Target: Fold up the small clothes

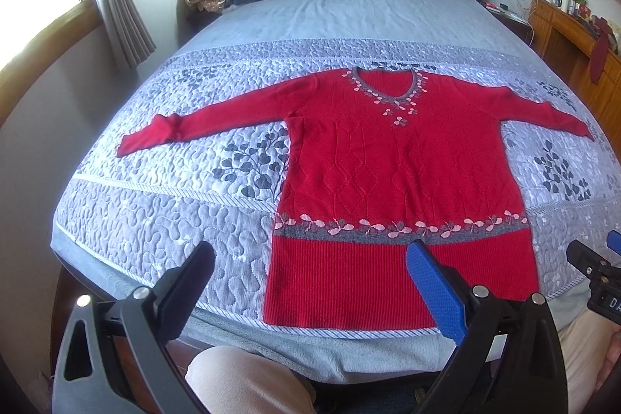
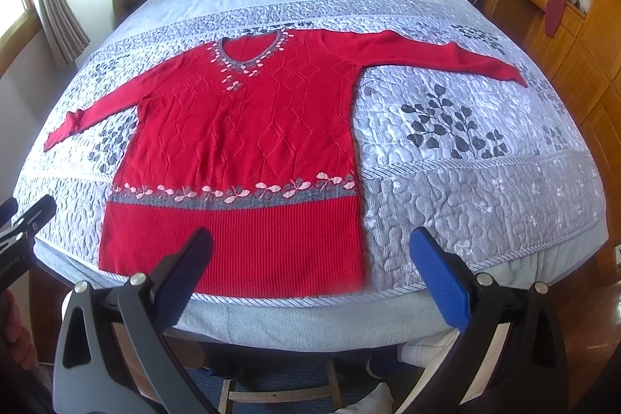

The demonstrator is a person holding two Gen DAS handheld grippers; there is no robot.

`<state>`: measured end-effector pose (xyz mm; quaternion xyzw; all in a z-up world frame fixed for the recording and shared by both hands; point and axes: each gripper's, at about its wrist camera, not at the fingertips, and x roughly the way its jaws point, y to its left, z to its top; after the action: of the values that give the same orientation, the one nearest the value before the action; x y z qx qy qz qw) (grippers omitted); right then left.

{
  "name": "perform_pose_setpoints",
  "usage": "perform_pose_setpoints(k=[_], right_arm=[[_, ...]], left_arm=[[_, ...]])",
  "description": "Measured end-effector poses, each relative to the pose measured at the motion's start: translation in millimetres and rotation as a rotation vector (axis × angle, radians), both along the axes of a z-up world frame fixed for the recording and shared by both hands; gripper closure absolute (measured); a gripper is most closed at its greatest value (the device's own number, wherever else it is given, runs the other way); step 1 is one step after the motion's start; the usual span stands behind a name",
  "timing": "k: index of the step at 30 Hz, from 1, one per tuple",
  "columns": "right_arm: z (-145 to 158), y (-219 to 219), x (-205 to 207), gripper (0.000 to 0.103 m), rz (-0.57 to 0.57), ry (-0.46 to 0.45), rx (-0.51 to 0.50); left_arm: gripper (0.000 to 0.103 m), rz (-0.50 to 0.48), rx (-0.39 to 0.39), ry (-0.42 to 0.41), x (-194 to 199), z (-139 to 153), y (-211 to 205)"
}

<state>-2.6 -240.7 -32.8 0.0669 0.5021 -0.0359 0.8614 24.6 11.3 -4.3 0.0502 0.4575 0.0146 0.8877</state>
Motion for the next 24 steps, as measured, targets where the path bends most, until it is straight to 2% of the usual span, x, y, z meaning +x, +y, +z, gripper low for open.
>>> perform_pose_setpoints(k=[5, 8, 11, 13, 14, 15, 19, 24], right_arm=[[-8, -39, 23, 0.003, -0.019, 0.018, 0.022], [-11, -91, 43, 0.003, -0.089, 0.015, 0.053], [-15, -166, 69, 0.003, -0.189, 0.0, 0.096], [-16, -215, 89, 0.003, -0.25, -0.04, 0.056], [-19, -234, 99, 0.003, -0.26, -0.032, 0.04], [-23, -255, 111, 0.003, -0.269, -0.014, 0.033], [-50, -368, 165, 0.003, -0.359, 0.089, 0.122], [-83, -459, 210, 0.003, -0.409, 0.176, 0.064]], left_arm=[[0.004, -0.006, -0.006, 0.042, 34, -10, -27], [0.004, -0.044, 0.028, 0.044, 67, -14, -63], [0.004, -0.076, 0.027, 0.036, 99, -16, -100], [0.004, -0.099, 0.015, 0.028, 126, -18, -133], [0.004, -0.116, 0.003, 0.019, 143, -19, -155], [0.004, -0.123, 0.0, 0.016, 154, -21, -172], [0.004, -0.173, -0.051, 0.025, 212, -34, -253], [0.004, -0.215, -0.09, 0.087, 273, -61, -353]])
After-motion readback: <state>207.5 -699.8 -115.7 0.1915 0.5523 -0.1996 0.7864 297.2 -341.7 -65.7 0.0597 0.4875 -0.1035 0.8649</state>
